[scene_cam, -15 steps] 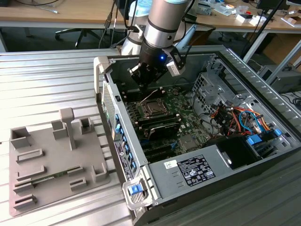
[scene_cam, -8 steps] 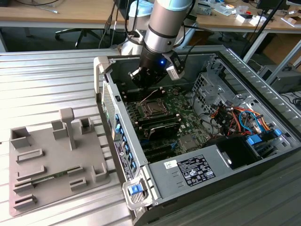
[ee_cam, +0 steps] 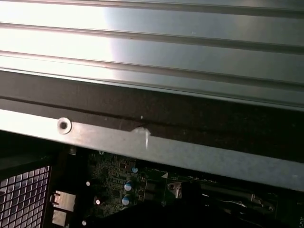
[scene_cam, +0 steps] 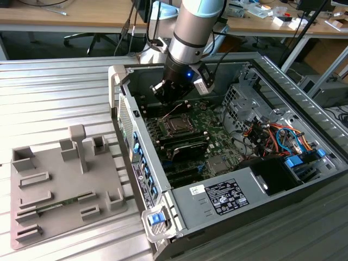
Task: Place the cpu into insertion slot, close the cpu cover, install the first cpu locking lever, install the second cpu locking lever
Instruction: 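Install the first cpu locking lever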
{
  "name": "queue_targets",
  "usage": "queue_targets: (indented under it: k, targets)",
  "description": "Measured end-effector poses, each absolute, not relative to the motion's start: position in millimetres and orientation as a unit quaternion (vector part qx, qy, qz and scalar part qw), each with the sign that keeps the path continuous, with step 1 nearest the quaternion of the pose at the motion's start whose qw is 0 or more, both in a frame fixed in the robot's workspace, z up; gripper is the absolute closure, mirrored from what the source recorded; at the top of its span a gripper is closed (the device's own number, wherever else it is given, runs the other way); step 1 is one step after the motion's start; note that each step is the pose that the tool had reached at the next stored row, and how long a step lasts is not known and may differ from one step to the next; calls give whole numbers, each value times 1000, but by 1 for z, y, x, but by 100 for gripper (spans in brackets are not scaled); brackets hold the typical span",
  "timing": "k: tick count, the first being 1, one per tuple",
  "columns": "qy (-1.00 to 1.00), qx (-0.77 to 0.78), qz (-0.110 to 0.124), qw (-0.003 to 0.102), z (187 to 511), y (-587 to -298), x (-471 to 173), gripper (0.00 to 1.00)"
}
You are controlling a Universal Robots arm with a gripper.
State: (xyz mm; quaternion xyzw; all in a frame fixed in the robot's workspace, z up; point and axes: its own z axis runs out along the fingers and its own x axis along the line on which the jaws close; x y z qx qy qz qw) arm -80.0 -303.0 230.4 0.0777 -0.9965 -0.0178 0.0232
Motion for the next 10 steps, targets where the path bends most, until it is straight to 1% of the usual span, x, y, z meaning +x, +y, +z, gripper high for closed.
queue_targets:
  k: [10]
  targets:
    - [-996,83,-18,24,219,-298,-73,89]
